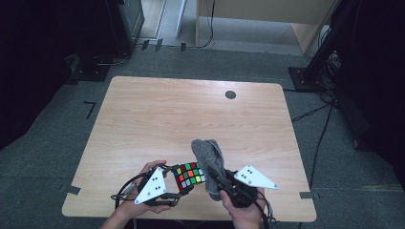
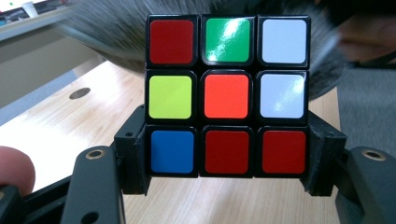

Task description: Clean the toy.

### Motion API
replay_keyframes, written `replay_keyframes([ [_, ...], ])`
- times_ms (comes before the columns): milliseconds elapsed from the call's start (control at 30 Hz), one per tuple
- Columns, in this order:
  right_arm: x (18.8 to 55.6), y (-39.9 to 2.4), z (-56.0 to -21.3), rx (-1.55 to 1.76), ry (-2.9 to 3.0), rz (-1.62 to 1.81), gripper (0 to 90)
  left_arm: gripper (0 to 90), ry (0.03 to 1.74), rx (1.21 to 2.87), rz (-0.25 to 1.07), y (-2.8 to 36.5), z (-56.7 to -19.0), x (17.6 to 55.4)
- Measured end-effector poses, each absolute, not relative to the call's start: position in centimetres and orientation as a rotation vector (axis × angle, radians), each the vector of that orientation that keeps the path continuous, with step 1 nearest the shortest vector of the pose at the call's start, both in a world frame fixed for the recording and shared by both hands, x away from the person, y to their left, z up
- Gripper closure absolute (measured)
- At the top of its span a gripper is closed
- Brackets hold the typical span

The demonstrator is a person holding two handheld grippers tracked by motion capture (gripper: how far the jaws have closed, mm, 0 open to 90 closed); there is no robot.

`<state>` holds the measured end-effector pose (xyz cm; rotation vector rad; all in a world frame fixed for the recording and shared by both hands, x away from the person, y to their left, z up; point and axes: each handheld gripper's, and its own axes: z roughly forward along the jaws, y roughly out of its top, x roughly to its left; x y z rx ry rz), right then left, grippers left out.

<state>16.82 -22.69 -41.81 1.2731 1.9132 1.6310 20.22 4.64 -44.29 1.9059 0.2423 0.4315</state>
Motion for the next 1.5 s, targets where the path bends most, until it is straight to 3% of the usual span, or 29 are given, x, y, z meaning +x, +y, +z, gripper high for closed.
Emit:
replay_keyframes([
  [200,15.6,-20.9,-40.0,1.062,1.973,1.946,75.3,33.9,0.237,1.92,0.439,4.5,-44.5,20.2],
  [300,15.9,-20.5,-40.7,1.105,1.992,1.91,75.2,33.9,0.224,1.926,0.446,4.5,-44.5,20.0],
  [400,16.8,-21.8,-41.6,1.226,1.972,1.624,75.4,33.9,0.231,1.894,0.416,4.9,-44.4,20.2],
  [467,16.8,-22.9,-41.5,1.276,1.925,1.722,75.4,33.9,0.232,1.894,0.444,4.8,-44.2,20.2],
  [600,15.5,-21.5,-39.6,1.06,1.951,1.888,75.0,33.9,0.202,1.952,0.499,4.2,-44.6,19.8],
  [700,15.7,-20.5,-40.6,1.074,1.998,1.801,75.0,33.9,0.211,1.941,0.481,4.1,-44.3,19.7],
  [867,17.1,-23.0,-42.1,1.293,1.938,1.661,75.3,33.9,0.228,1.928,0.465,4.5,-44.5,20.1],
  [1000,16.1,-22.0,-40.8,1.13,1.943,1.862,74.7,33.9,0.225,1.932,0.455,4.4,-44.8,20.2],
  [1100,15.9,-20.5,-41.0,1.085,2.003,1.809,74.6,33.9,0.23,1.932,0.438,4.5,-44.7,20.2],
  [1233,17.1,-22.8,-42.0,1.264,1.929,1.684,75.0,33.9,0.287,1.791,0.281,6.1,-44.4,21.2],
  [1333,17.6,-24.7,-42.8,1.306,1.84,1.924,74.7,33.9,0.349,1.671,0.181,7.4,-44.3,22.2],
  [1500,17.7,-23.4,-43.2,1.1,1.907,2.154,74.7,33.9,0.372,1.59,0.046,8.0,-44.5,22.9],
])
